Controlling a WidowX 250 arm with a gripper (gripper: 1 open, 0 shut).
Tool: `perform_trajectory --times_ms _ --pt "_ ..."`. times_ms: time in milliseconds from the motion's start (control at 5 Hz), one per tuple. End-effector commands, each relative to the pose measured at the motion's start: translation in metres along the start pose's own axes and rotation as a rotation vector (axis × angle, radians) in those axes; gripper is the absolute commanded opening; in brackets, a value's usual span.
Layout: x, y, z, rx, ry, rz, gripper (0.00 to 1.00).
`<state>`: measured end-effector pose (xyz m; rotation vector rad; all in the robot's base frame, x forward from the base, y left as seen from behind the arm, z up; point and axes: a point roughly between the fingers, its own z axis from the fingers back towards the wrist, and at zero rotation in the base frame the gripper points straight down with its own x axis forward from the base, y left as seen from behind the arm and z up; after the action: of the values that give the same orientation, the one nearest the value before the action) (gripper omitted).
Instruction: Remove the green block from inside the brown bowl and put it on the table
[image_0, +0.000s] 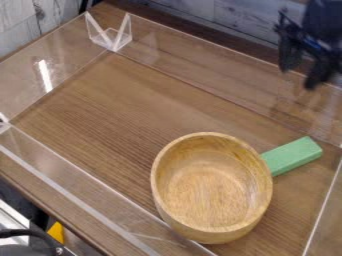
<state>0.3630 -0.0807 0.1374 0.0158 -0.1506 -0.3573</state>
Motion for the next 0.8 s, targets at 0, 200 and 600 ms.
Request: perform_trajectory --times_ms 0,200,600 --pt "-0.002 0.035 0.036 0.02 -0.073 -0.006 1.0" --pt "-0.006 0.052 0.041 0.019 -0.069 -0.026 1.0" --pt "-0.02 0.058 0.023 0.015 -0.069 0.02 1.0"
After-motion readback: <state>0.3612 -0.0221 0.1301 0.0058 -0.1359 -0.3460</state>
